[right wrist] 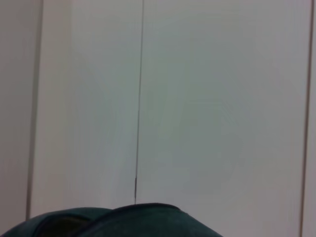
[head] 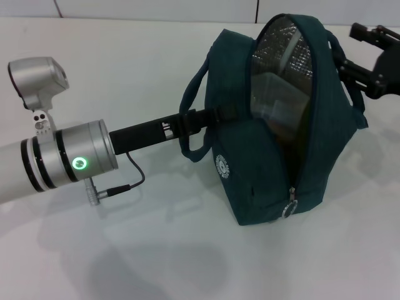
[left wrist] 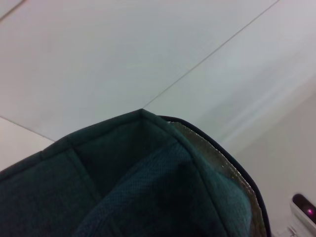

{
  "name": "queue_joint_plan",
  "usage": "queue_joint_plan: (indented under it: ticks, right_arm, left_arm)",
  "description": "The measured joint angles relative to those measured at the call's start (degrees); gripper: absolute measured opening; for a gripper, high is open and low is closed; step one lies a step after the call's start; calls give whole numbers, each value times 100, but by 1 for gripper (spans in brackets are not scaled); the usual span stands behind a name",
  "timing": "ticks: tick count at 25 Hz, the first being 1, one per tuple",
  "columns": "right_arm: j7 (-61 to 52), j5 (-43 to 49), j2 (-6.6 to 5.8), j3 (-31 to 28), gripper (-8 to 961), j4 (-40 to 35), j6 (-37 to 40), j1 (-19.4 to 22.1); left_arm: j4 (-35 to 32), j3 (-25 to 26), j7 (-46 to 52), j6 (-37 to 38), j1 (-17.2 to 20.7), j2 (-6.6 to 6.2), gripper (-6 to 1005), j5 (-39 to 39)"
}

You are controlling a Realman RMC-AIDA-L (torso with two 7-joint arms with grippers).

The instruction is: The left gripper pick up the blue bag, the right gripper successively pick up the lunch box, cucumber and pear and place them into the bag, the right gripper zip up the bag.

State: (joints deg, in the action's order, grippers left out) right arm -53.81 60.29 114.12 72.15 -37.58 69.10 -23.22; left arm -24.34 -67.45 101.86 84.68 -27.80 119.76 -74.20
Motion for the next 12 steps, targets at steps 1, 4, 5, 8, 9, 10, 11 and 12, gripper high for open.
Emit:
queue_joint_plan:
  ticks: [1,4,5,8,9,10,11,12]
  right_arm:
    - [0,0,0,0,509,0,0,0]
    - [3,-3,13,-284,593,-16,319,180]
    - [4,4,16,-367,611,-17,441,232]
    - [22,10,-6,-528,668,-18,826,386]
    - [43,11,-24,-564,668,-17,979,435]
    - [89,12,-49,-577,669,-6,1202,490]
    - [151,27,-77,-580,669,6,1418,538]
    - [224,55,-98,-576,669,19,1640,582]
  left_arm:
    - [0,2,0,-2,6,-1,51,2]
    - [0,5,0,-10,18,-3,51,7]
    - [0,5,0,-13,19,-3,51,7]
    - [0,5,0,-14,32,-4,51,27]
    - [0,5,0,-14,40,-5,51,38]
    - [0,4,0,-14,49,-5,51,55]
    - [0,4,0,-14,57,-6,51,68]
    - [0,4,0,-15,62,-5,51,78]
